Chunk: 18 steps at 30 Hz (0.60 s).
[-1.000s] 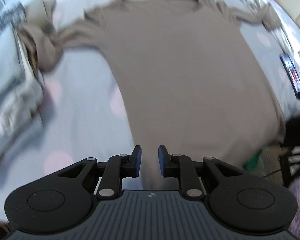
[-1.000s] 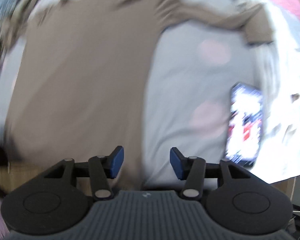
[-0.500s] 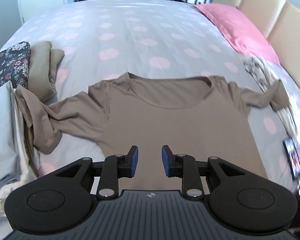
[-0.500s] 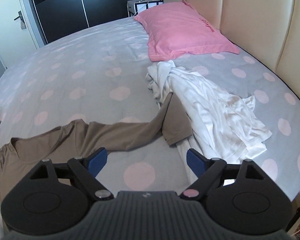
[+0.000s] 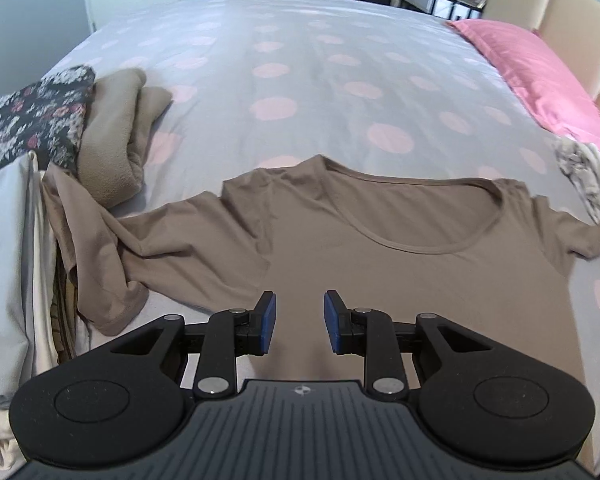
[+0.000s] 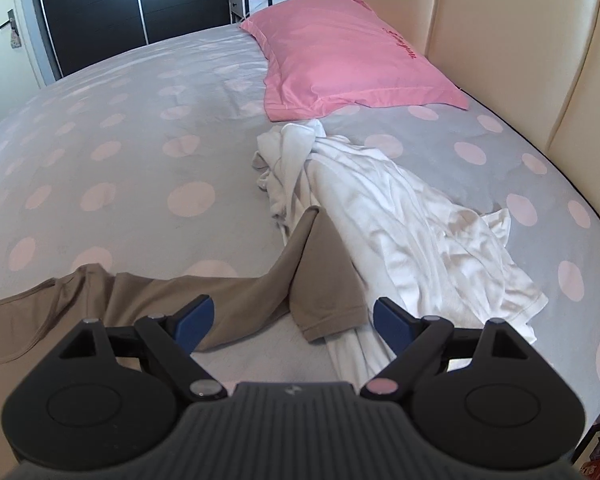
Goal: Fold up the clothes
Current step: 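Lower the folded hem onto the shirt and open both tools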
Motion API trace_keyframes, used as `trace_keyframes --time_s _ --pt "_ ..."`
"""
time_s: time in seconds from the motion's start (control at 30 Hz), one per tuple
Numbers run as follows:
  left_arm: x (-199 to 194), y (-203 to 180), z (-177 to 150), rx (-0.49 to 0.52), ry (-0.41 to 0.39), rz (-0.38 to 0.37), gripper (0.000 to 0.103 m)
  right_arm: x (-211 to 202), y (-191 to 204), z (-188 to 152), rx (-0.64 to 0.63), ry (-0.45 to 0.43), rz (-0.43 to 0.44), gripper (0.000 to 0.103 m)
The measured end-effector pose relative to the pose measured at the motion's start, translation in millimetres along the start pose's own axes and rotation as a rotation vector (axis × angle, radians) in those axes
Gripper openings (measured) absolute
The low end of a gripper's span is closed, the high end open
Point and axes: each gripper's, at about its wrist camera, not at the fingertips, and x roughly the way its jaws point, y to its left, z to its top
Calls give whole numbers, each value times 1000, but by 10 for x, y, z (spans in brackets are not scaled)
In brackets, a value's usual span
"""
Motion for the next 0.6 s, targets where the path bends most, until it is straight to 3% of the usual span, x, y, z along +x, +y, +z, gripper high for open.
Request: trace_keyframes --time_s 0.23,0.6 --pt "232 6 -47 35 31 43 24 308 -47 172 -6 14 -44 82" --pt "353 -170 -245 181 68 43 24 527 -115 258 -20 23 -123 76"
